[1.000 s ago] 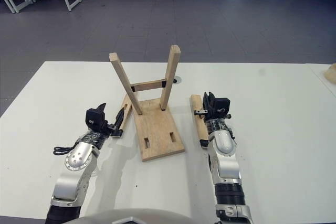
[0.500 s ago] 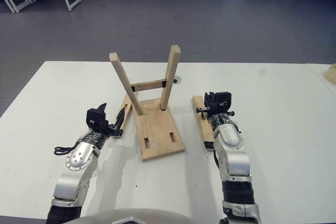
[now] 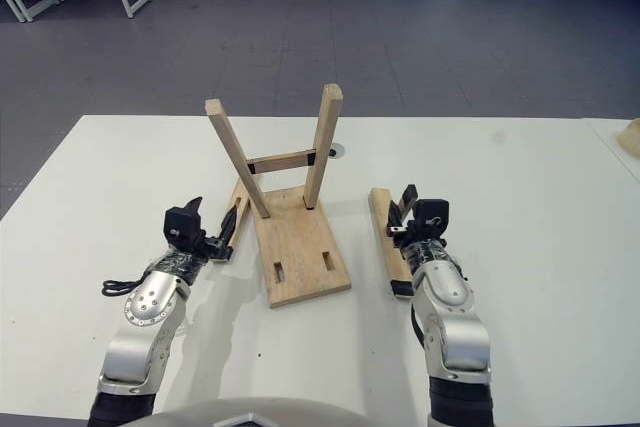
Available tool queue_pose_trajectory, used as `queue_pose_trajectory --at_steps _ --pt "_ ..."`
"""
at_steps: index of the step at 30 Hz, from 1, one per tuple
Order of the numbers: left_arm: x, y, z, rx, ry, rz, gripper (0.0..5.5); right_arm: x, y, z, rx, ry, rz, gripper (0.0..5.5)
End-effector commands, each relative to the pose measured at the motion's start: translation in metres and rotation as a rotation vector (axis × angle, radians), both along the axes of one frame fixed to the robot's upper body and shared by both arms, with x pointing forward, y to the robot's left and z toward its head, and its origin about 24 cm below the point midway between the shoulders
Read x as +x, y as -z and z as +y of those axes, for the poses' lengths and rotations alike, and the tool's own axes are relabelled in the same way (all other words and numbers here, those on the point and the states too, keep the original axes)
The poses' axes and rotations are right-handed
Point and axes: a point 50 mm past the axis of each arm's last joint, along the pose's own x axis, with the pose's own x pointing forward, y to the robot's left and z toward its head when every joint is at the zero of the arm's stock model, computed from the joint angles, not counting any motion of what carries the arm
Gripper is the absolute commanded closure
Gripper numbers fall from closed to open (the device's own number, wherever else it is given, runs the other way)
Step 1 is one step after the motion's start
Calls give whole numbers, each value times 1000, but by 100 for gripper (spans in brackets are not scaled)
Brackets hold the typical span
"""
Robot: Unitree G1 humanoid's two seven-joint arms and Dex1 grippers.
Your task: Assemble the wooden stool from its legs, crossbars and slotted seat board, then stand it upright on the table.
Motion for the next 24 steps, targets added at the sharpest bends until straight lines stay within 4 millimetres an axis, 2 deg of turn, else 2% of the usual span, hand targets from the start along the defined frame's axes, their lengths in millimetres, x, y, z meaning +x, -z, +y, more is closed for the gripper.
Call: queue_pose_trajectory --at_steps 1,3,6,10,12,14,15,18,21,24 --pt "0 -2 0 4 -5 -1 204 6 -18 -3 -22 0 -41 279" --pt "0 -2 -1 4 -8 -2 204 10 -29 -6 -36 18 -70 244" --pt "0 -2 -2 6 -6 -4 204 15 -46 -7 -31 19 -113 244" --pt "-1 -1 -4 14 10 -2 204 22 -80 -7 -8 24 -198 244" --pt "-2 0 -4 15 9 -1 204 30 -99 -6 2 32 -241 244" --pt "-1 0 -5 14 8 -2 204 38 -109 -3 12 34 -250 244" --pt "-1 0 -6 14 8 -2 204 42 -109 -3 11 35 -238 244" --pt "0 0 -7 14 13 -3 204 55 -94 -2 -17 42 -123 244" --pt "2 0 -7 17 17 -4 204 58 -84 -2 -19 47 -56 244" --pt "3 0 -7 20 20 -4 204 58 -83 0 -10 49 -43 244"
